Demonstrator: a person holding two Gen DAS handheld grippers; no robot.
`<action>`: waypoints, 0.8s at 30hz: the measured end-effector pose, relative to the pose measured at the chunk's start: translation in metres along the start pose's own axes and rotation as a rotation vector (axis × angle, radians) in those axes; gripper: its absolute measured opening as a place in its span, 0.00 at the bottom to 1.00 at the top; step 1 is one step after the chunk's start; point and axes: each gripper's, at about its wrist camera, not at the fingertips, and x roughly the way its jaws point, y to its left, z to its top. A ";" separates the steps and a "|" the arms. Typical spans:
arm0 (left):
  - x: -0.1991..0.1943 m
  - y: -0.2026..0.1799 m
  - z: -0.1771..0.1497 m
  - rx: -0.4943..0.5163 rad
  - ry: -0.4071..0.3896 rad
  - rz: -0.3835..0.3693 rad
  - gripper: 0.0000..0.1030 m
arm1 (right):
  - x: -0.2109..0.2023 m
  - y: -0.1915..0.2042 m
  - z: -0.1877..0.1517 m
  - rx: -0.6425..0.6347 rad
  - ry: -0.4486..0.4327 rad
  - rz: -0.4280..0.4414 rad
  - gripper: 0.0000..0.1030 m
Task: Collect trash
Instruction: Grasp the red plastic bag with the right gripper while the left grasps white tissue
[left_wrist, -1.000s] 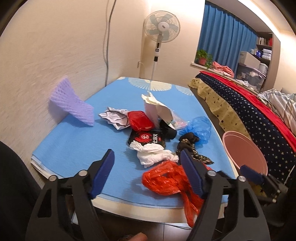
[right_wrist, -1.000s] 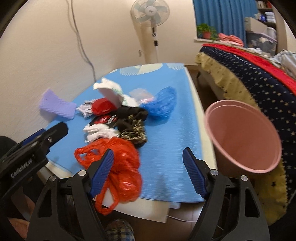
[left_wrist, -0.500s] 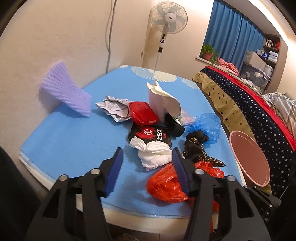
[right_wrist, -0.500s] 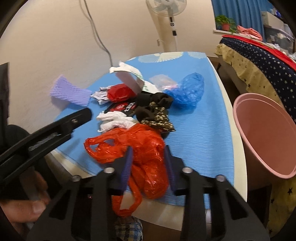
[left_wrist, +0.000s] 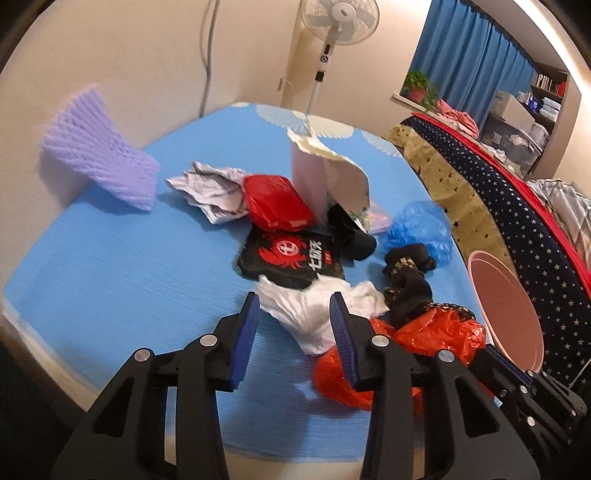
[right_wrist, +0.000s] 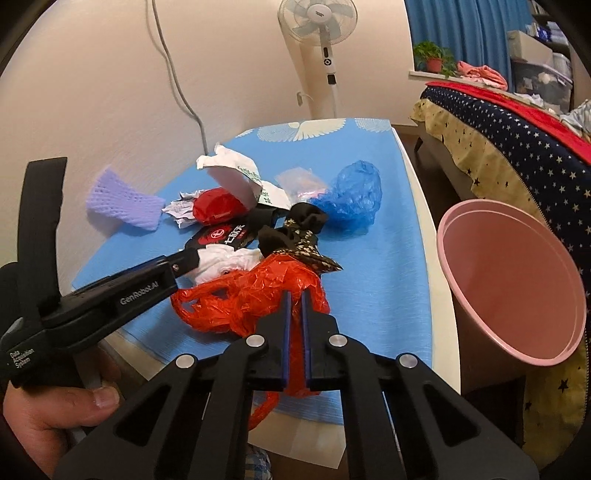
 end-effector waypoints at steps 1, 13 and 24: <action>0.002 -0.001 0.000 -0.001 0.005 -0.004 0.38 | 0.001 -0.001 0.000 0.006 0.007 0.001 0.10; 0.013 -0.004 -0.002 -0.013 0.047 -0.046 0.05 | 0.016 -0.012 -0.005 0.080 0.076 0.015 0.47; 0.003 -0.005 0.001 -0.009 0.019 -0.054 0.01 | 0.021 0.001 -0.008 0.028 0.119 0.099 0.14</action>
